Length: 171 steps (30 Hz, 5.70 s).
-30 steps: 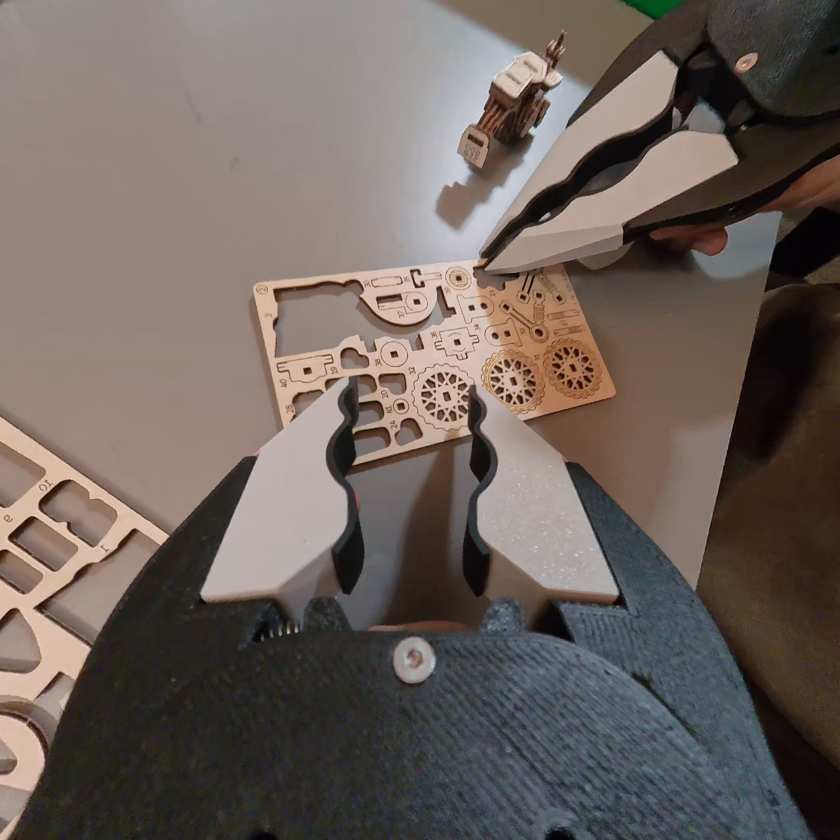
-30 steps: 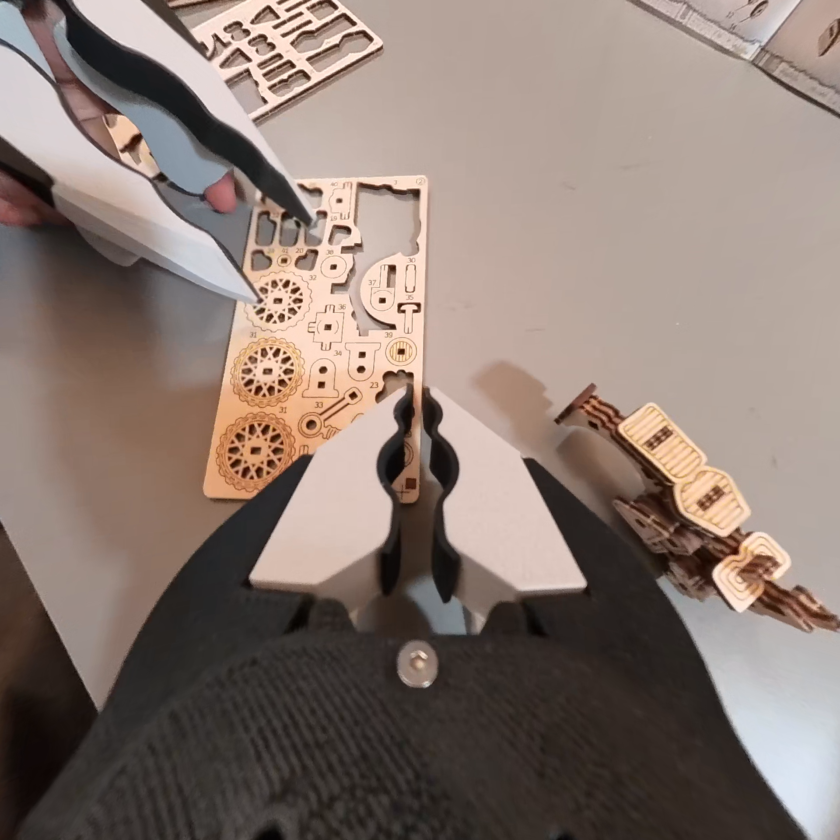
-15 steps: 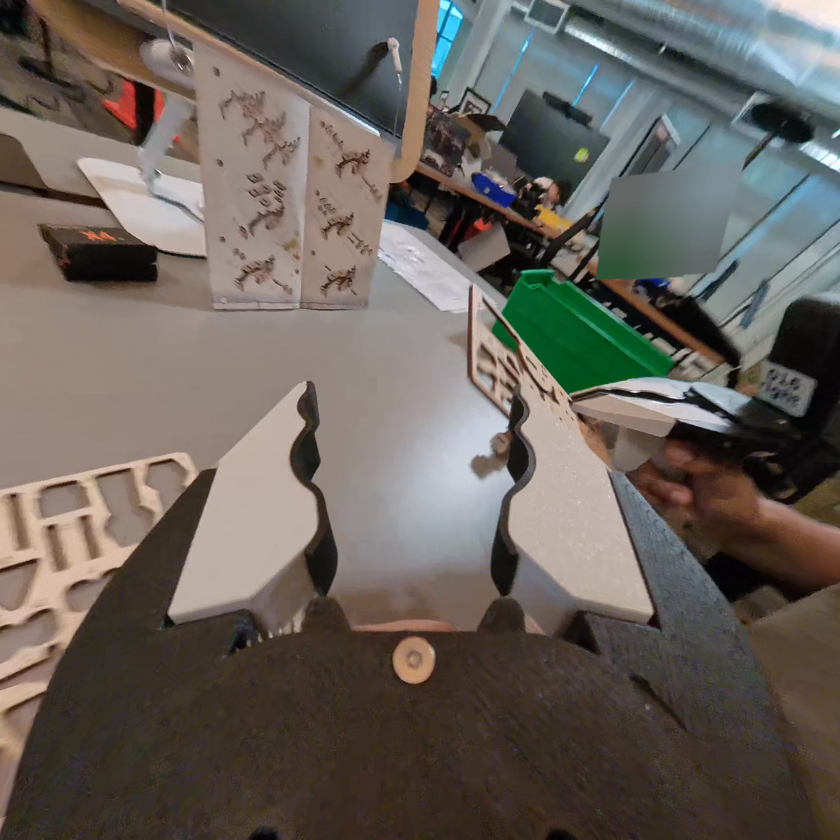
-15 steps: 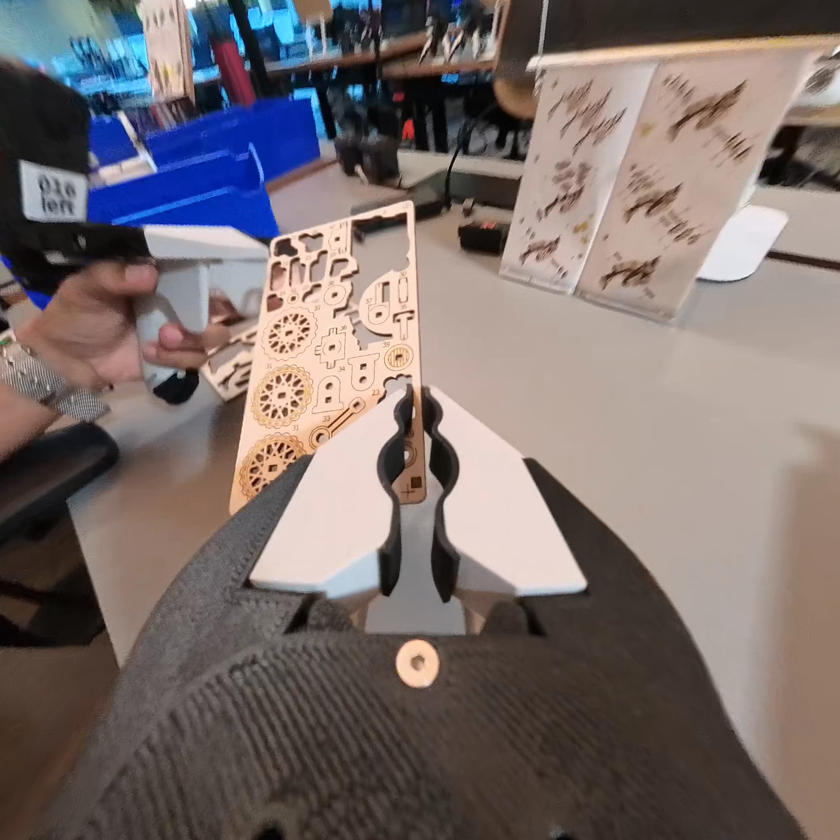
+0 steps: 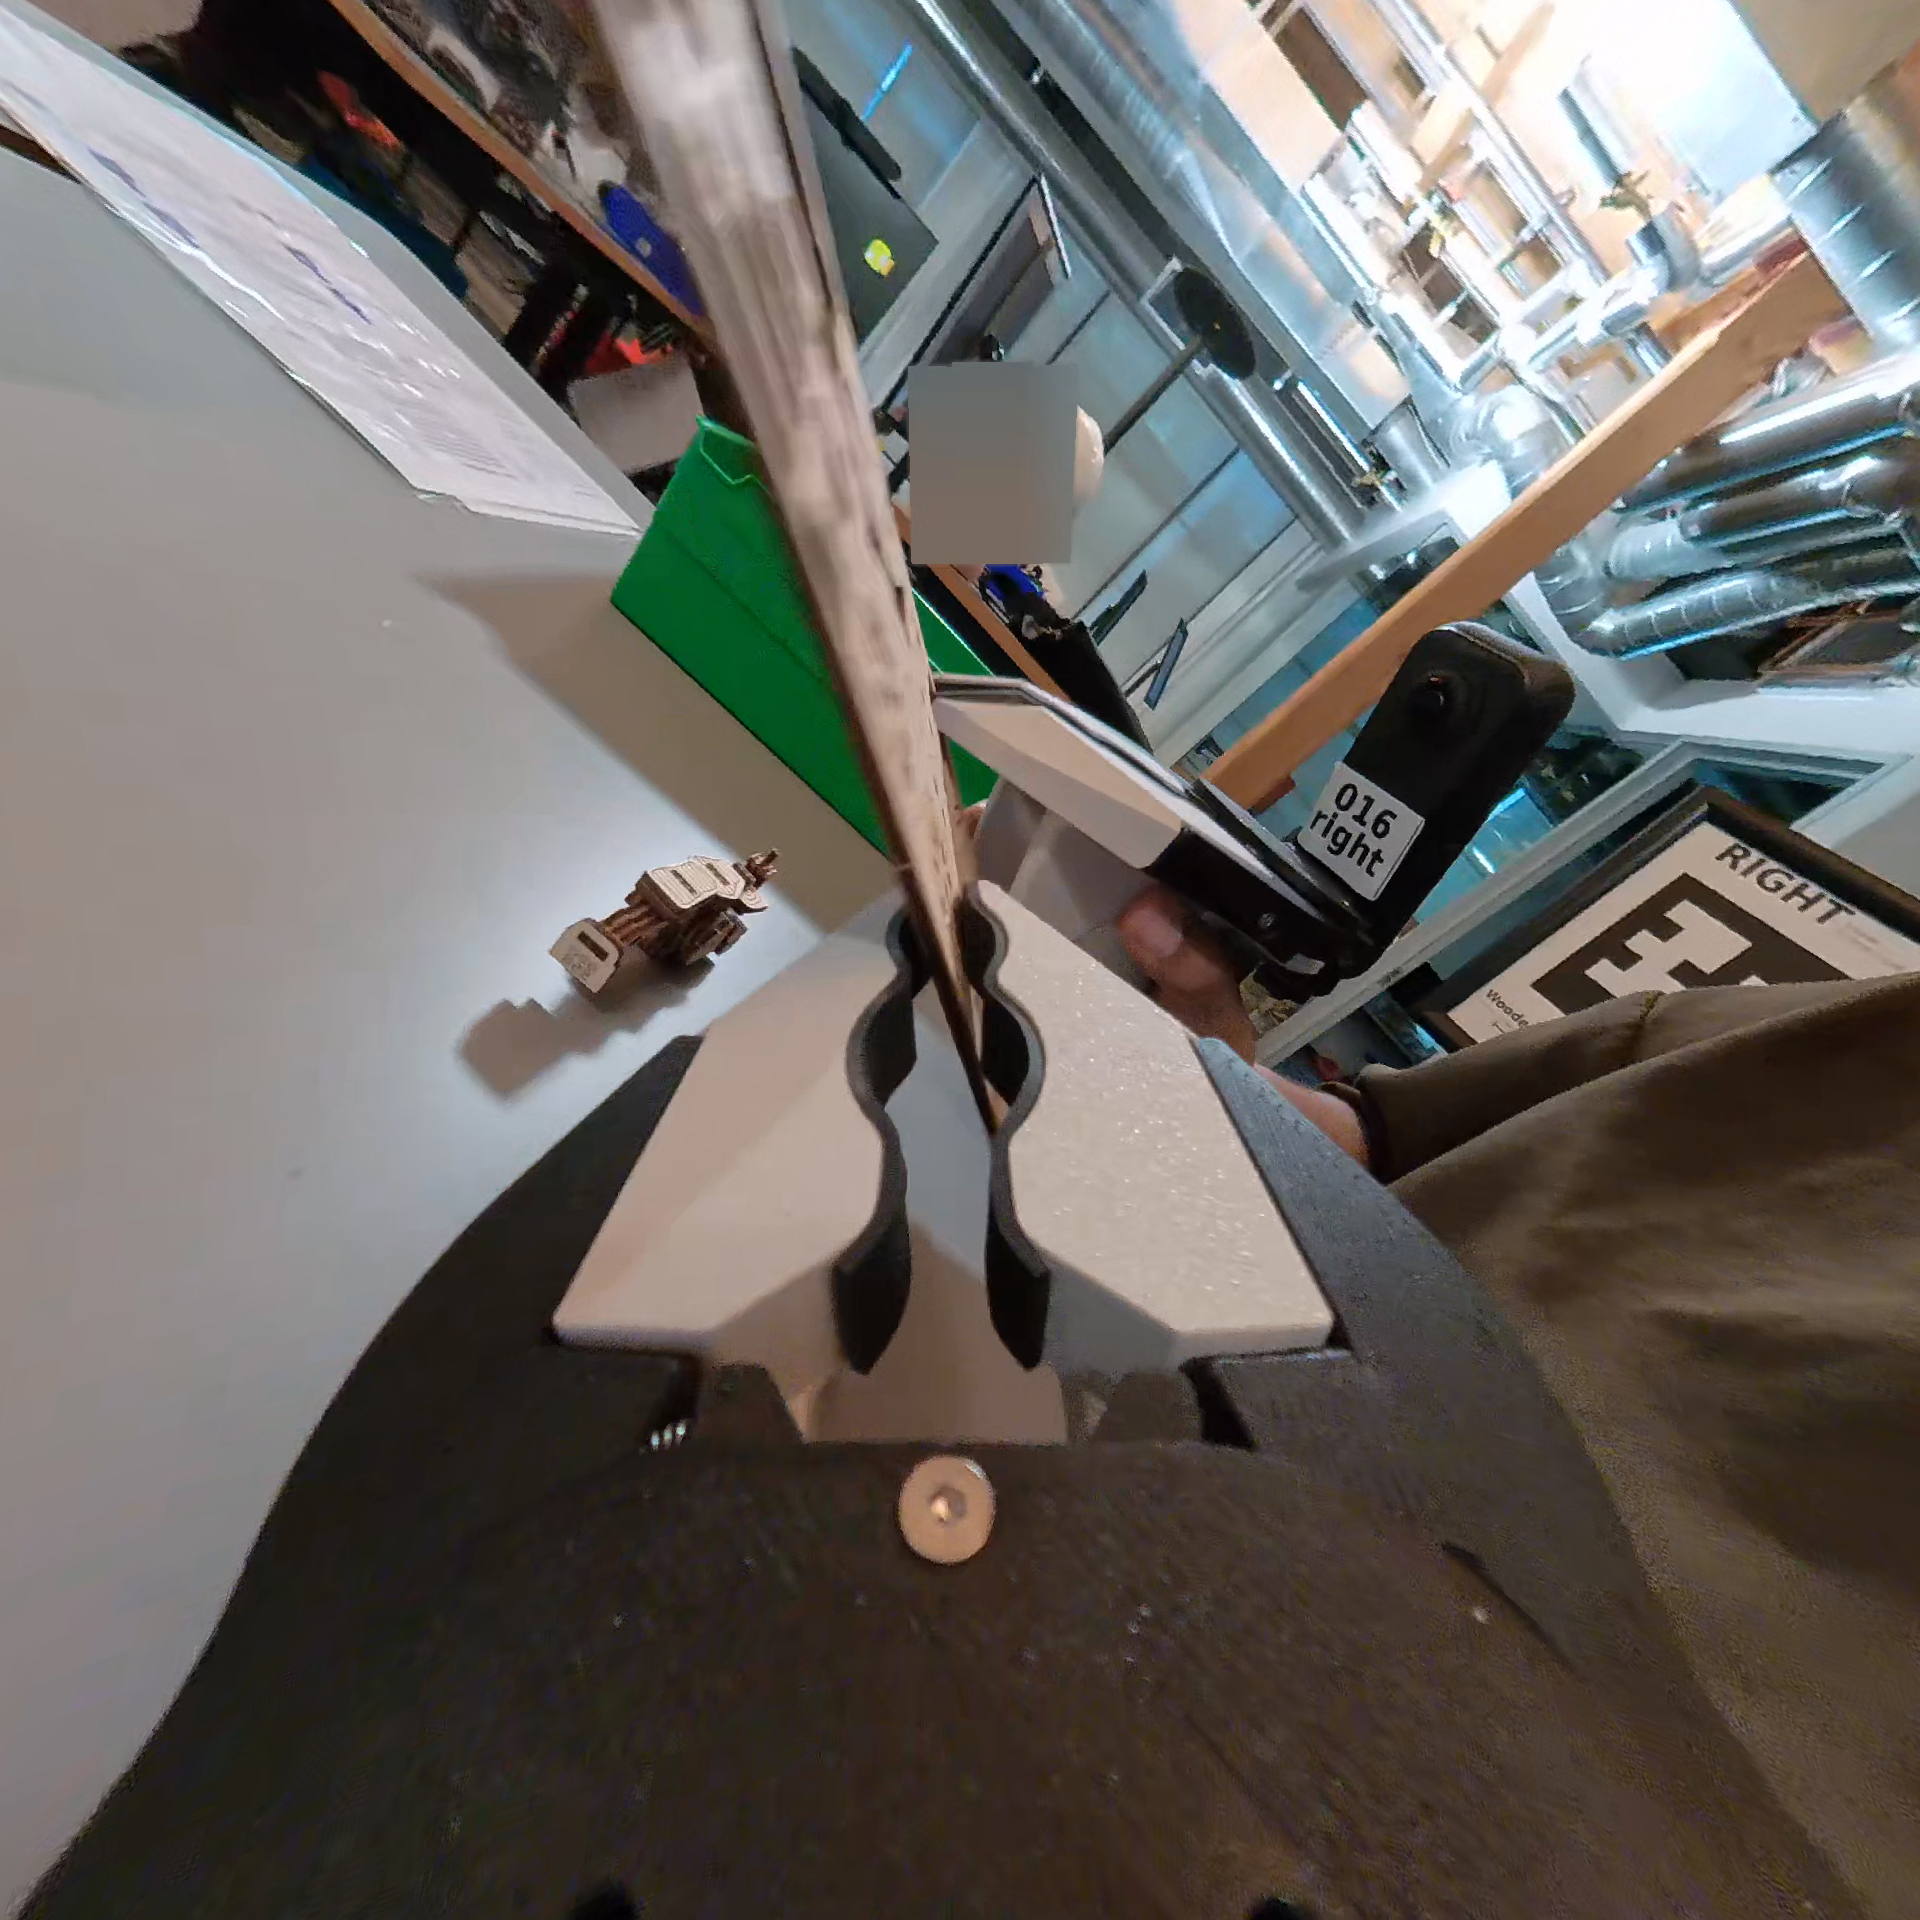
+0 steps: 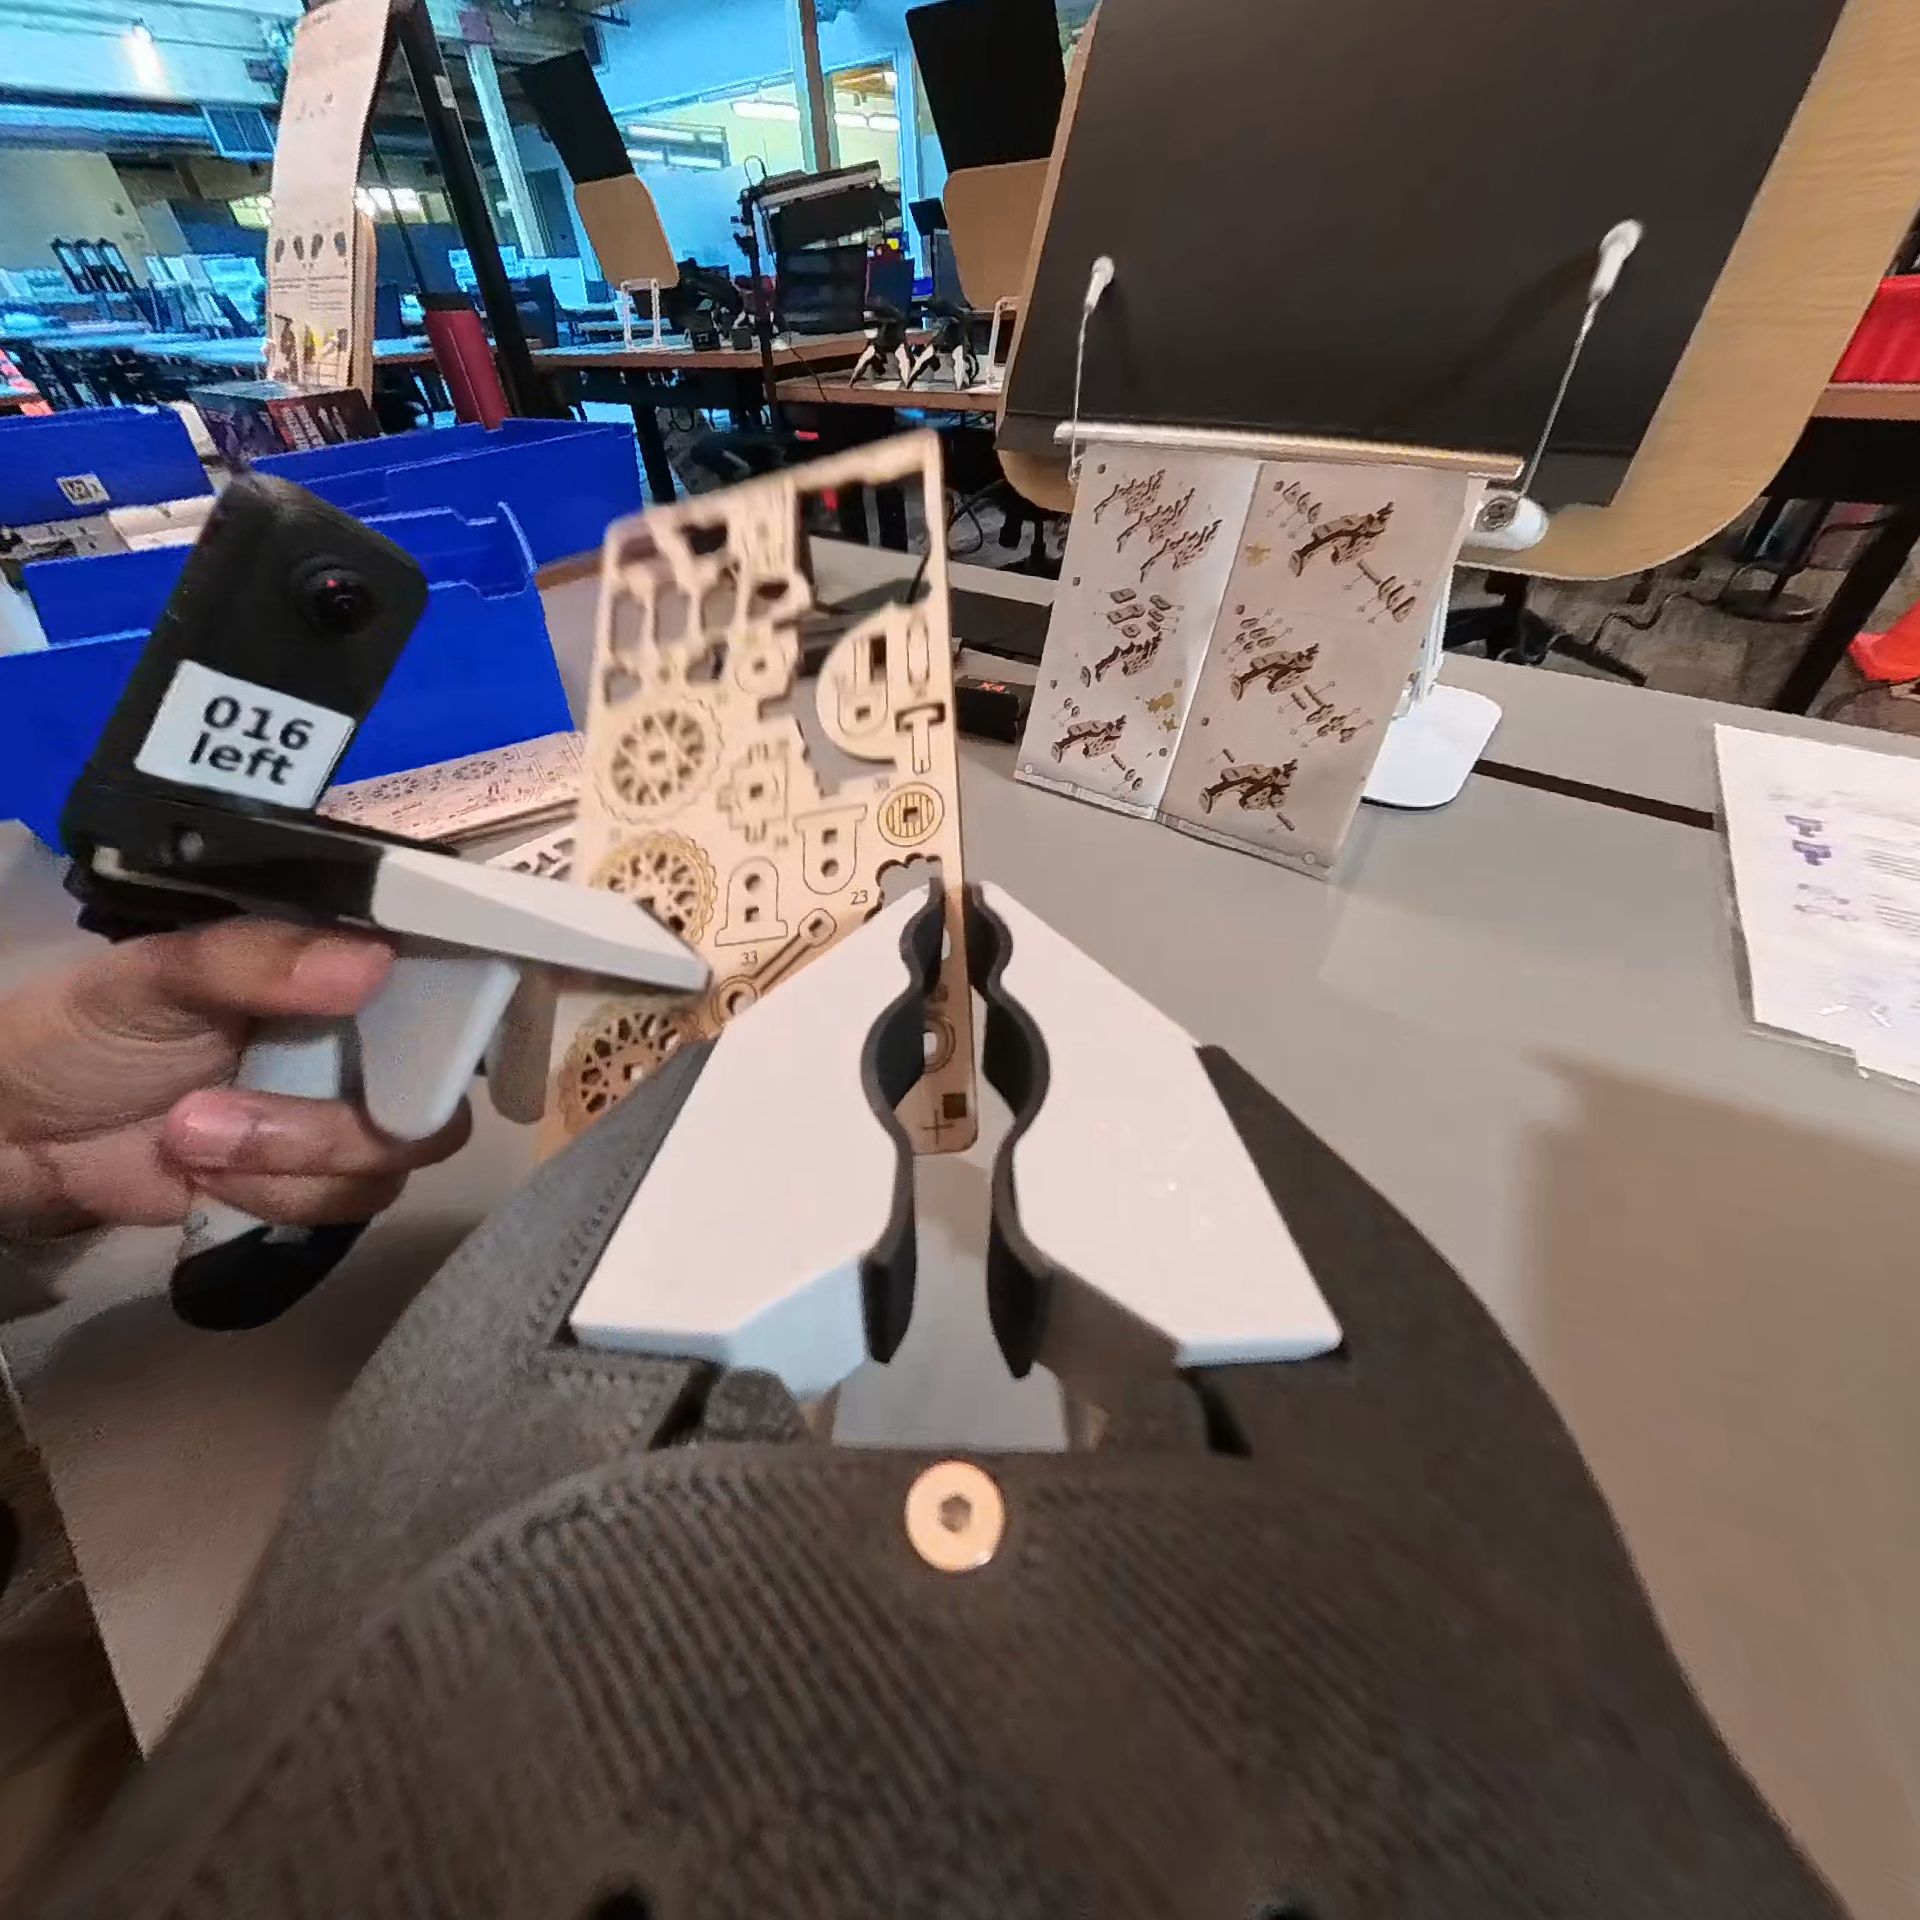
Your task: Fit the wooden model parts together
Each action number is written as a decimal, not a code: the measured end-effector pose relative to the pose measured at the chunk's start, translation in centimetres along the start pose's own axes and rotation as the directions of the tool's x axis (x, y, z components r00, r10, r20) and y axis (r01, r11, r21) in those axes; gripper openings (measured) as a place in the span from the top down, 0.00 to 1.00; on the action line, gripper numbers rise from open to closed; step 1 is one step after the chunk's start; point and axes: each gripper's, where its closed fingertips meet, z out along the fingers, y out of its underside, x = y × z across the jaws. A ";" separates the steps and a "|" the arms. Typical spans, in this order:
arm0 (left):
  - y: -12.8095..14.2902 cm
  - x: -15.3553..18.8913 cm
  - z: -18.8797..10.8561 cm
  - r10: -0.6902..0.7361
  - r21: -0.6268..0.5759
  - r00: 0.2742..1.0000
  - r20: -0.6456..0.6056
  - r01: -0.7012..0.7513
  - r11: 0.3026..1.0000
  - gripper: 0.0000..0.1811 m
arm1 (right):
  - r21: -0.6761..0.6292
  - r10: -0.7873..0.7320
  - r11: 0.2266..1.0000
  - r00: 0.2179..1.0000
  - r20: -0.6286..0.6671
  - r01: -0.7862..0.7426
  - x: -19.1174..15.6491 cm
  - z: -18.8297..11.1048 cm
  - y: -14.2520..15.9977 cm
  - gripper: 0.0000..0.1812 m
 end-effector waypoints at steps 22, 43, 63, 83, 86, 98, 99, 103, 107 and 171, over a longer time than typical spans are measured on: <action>0.5 -0.4 -2.1 0.046 -0.090 0.993 -0.109 -0.056 0.994 1.00 | -0.289 0.379 0.918 0.814 0.440 -0.272 -5.6 -0.5 4.4 0.91; 1.3 0.4 -1.3 0.084 -0.100 0.989 -0.119 -0.097 0.990 1.00 | -0.264 0.602 0.789 0.614 0.510 -0.555 -4.7 -0.9 1.9 0.96; 1.2 -0.1 -1.7 0.095 -0.113 0.990 -0.100 -0.107 0.988 1.00 | -0.284 0.493 0.870 0.702 0.513 -0.404 -5.1 -0.9 3.2 0.92; 1.4 0.0 -1.7 0.093 -0.120 0.990 -0.105 -0.105 0.987 1.00 | -0.288 0.485 0.874 0.706 0.515 -0.390 -5.3 -0.9 3.3 0.93; 1.4 0.0 -1.7 0.095 -0.120 0.990 -0.103 -0.107 0.987 1.00 | -0.289 0.485 0.874 0.707 0.514 -0.390 -5.3 -0.9 3.4 0.94; 1.5 -0.2 -1.7 0.101 -0.126 0.990 -0.097 -0.113 0.986 1.00 | -0.306 0.506 0.863 0.697 0.508 -0.403 -5.2 -0.8 3.6 0.94; 1.5 -0.2 -1.7 0.100 -0.125 0.990 -0.098 -0.112 0.986 1.00 | -0.306 0.507 0.862 0.696 0.509 -0.404 -5.2 -0.8 3.6 0.94; 1.4 -0.1 -1.7 0.096 -0.121 0.990 -0.103 -0.108 0.987 1.00 | -0.301 0.504 0.864 0.696 0.511 -0.405 -5.2 -0.8 3.5 0.94; 1.3 0.0 -1.8 0.091 -0.116 0.990 -0.109 -0.104 0.988 1.00 | -0.293 0.493 0.870 0.701 0.515 -0.397 -5.3 -0.9 3.4 0.94; 0.3 -0.1 -2.2 0.025 -0.064 0.991 -0.129 -0.034 0.997 0.97 | -0.254 0.522 0.845 0.625 0.580 -0.471 -5.3 -1.3 1.8 1.00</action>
